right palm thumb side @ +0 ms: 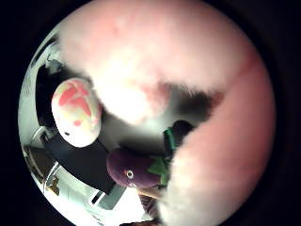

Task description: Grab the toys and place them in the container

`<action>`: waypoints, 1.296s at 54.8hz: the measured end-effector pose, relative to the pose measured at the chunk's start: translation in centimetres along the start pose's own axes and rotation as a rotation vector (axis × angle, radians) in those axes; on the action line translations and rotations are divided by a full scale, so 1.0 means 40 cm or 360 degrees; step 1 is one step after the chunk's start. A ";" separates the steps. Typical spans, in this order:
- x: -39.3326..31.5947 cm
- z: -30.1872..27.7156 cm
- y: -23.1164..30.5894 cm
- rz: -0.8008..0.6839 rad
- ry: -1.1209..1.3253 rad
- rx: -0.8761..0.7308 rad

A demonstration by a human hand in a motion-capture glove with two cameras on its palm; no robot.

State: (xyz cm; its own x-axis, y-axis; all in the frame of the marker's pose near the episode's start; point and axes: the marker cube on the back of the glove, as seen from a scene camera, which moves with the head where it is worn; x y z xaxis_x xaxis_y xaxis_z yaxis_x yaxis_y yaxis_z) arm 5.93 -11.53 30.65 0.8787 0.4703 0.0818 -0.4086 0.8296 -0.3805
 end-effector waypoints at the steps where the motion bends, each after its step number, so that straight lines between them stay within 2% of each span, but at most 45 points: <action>1: -0.001 0.001 -0.005 0.0009 -0.0025 0.0064; 4: 0.001 -0.002 -0.013 0.0029 -0.0054 0.0185; 10: 0.003 0.002 -0.019 0.0024 -0.0073 0.0256; 25: -0.008 -0.055 0.009 -0.0127 -0.0228 0.0170; 29: -0.020 -0.117 0.032 -0.0131 -0.0201 0.0212; 33: 0.005 -0.203 0.068 -0.0091 0.0045 0.0298; 37: -0.032 -0.295 0.113 -0.0207 -0.0073 0.0362; 42: -0.034 -0.439 0.179 -0.0159 0.0020 0.0482; 49: -0.058 -0.629 0.298 -0.0429 0.0074 0.0655; 52: -0.095 -0.690 0.340 -0.0453 0.0017 0.0696; 57: -0.165 -0.757 0.385 -0.0293 -0.0065 0.0732; 63: -0.279 -0.788 0.447 -0.0513 -0.0042 0.0754; 68: -0.412 -0.808 0.469 -0.0237 -0.0164 0.0713; 71: -0.488 -0.796 0.510 -0.0519 -0.0055 0.0692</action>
State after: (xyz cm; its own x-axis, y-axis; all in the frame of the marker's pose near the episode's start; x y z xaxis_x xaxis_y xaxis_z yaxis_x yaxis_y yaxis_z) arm -11.69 -13.37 -8.03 0.9713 0.1713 0.1649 -0.1871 0.9786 0.0853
